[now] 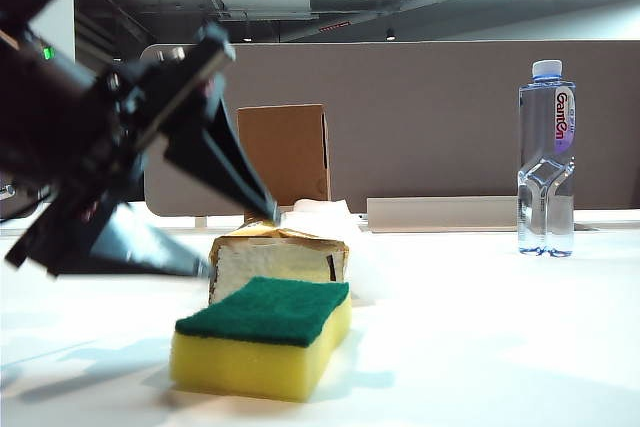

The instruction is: Move the sponge from left to right to wipe the table, avoiding obstacles on the table, and finally reaching the bottle of mineral water.

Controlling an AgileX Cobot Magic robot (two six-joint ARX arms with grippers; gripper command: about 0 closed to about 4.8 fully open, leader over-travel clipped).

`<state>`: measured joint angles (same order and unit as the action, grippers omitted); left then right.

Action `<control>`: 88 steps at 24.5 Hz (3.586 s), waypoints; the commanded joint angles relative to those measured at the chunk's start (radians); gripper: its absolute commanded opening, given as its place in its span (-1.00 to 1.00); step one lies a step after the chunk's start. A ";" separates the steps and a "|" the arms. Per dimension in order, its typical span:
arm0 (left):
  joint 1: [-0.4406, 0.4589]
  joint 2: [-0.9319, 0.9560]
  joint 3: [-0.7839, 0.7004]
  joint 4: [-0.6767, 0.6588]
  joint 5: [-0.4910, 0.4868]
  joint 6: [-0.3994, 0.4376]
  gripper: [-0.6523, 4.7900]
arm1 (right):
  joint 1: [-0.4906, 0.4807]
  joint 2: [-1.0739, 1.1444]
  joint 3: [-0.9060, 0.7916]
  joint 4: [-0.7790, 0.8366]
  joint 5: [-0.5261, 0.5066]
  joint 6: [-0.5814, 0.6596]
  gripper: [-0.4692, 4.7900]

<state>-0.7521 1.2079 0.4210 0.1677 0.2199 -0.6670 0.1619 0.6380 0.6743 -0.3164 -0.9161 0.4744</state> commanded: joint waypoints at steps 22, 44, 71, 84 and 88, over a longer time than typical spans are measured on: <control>0.213 -0.347 0.277 -0.355 -0.048 0.270 0.88 | 0.142 0.100 0.004 -0.259 -0.018 0.002 0.35; 0.225 -0.543 0.277 -0.472 -0.064 0.342 1.00 | 0.385 0.477 0.003 -0.142 0.232 0.027 0.67; 0.225 -0.678 0.346 -0.833 -0.100 0.430 1.00 | 0.510 0.818 0.004 0.231 0.329 0.189 0.66; 0.224 -0.728 0.351 -0.936 -0.058 0.427 1.00 | 0.566 0.904 0.018 0.276 0.410 0.216 0.66; 0.224 -0.738 0.352 -0.954 -0.058 0.427 1.00 | 0.571 0.930 0.032 0.291 0.424 0.229 0.66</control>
<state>-0.5289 0.4751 0.7647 -0.7864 0.1558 -0.2401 0.7322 1.5597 0.6979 -0.0334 -0.5072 0.6952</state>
